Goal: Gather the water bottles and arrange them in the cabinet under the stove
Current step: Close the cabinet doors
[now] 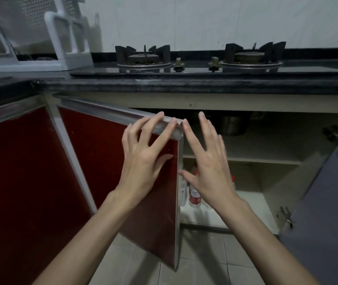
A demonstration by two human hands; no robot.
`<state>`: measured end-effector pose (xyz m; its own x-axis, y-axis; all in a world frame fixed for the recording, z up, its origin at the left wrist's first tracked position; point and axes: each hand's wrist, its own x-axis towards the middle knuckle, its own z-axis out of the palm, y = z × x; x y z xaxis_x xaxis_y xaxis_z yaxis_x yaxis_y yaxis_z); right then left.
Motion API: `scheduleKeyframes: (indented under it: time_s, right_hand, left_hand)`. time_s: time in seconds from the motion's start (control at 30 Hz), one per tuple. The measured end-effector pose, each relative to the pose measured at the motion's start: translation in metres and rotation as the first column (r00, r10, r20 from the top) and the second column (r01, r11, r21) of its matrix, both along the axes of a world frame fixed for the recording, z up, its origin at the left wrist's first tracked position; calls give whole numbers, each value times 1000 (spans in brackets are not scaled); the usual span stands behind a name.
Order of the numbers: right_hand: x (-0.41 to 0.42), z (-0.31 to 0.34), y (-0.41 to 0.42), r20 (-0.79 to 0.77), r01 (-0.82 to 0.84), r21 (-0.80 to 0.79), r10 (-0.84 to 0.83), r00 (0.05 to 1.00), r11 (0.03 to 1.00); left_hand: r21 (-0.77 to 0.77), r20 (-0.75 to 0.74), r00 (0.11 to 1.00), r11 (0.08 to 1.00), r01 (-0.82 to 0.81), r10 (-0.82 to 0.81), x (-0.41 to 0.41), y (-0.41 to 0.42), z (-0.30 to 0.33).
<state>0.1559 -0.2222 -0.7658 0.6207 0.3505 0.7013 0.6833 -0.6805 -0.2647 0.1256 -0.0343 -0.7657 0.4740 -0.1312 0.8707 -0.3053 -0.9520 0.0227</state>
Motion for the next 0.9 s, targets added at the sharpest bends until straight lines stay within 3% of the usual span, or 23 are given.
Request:
scheduleKeyframes:
  time_s: [0.13, 0.3, 0.67, 0.9]
  right_hand:
    - [23, -4, 1, 43, 115, 3, -115, 992, 993]
    - [52, -5, 0, 22, 168, 3, -168, 986, 986]
    - [101, -9, 7, 10, 322, 11, -322, 947, 947]
    - [103, -13, 1, -61, 310, 24, -309, 949, 950]
  left_hand:
    - [61, 46, 998, 997, -56, 53, 34, -3, -8]
    - [18, 36, 999, 1000, 8, -9, 72, 1, -16]
    - [54, -103, 993, 996, 68, -63, 118, 15, -15]
    - [100, -233, 971, 992, 75, -50, 116, 15, -5]
